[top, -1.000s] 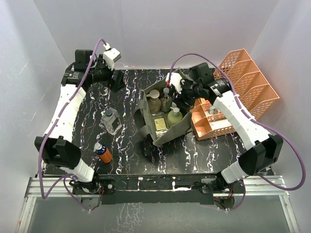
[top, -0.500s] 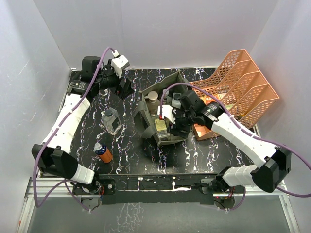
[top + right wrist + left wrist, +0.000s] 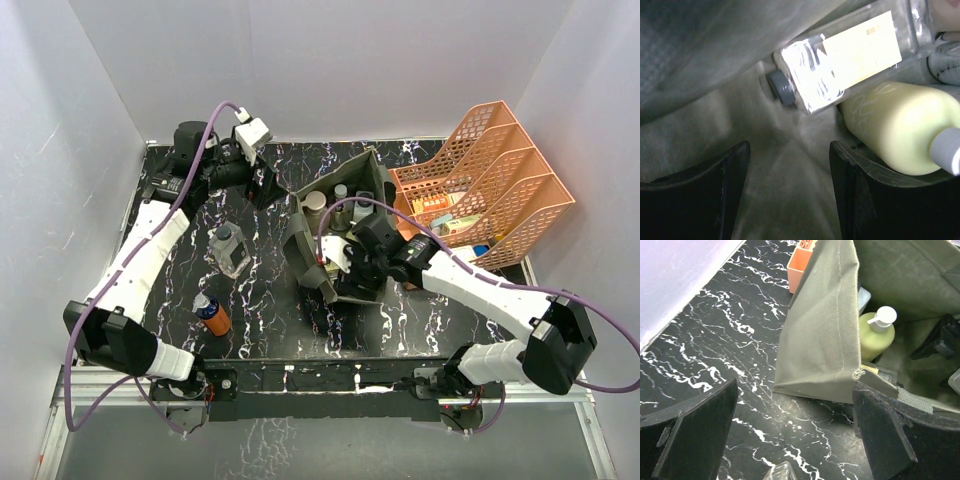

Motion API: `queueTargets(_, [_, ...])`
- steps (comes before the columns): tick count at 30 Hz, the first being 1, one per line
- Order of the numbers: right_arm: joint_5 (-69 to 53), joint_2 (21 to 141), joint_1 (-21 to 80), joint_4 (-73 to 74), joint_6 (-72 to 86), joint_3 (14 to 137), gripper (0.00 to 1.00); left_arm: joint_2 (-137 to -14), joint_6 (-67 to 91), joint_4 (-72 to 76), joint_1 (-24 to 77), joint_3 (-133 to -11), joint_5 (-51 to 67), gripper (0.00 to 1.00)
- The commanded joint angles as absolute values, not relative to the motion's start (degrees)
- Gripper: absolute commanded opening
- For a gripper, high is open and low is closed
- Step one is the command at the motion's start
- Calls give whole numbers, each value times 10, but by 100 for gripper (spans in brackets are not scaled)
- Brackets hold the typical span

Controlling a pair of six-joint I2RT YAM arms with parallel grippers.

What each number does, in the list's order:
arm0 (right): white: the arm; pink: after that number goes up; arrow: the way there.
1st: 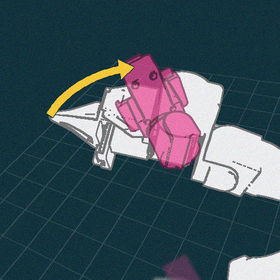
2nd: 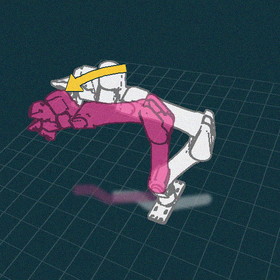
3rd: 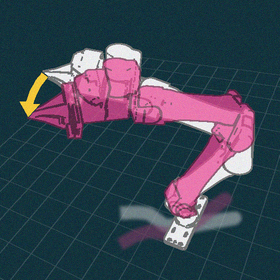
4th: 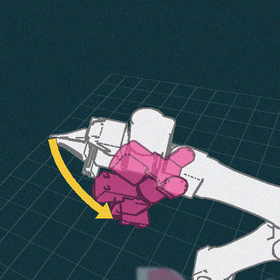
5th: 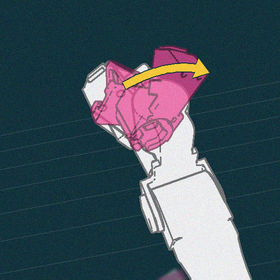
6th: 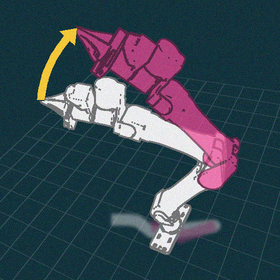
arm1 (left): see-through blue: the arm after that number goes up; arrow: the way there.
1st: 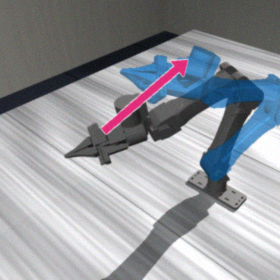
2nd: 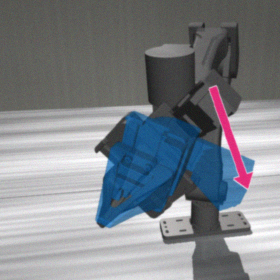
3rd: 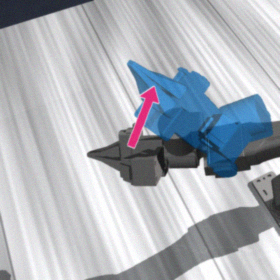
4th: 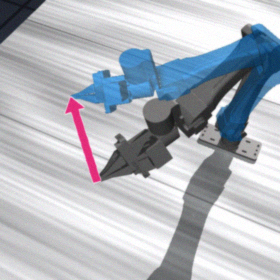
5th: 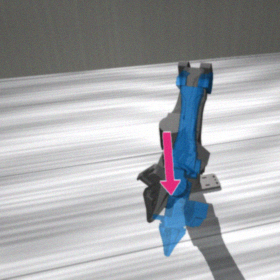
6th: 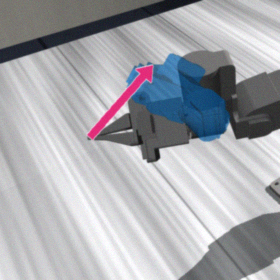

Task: Place the personal care products into the canvas bag
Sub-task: Pick up the care product from the canvas bag.

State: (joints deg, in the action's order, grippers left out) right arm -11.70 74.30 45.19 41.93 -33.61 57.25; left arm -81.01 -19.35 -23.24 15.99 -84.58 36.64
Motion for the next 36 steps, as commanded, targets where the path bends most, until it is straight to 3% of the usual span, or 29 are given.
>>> queueTargets(1, [-121, 760, 459, 347, -255, 583, 68, -800, -167, -196, 168, -826, 378, 95])
queueTargets(10, [-72, 797, 458, 274, -86, 592, 77, -787, -166, -176, 168, -781, 291, 95])
queueTargets(13, [-63, 812, 459, 257, -43, 586, 97, -787, -149, -164, 168, -781, 258, 95])
queueTargets(14, [-58, 818, 458, 250, -29, 583, 99, -787, -144, -161, 168, -783, 247, 95])
queueTargets(36, [106, 907, 465, 157, 106, 496, 99, -746, -144, -143, 167, -750, 189, 95])
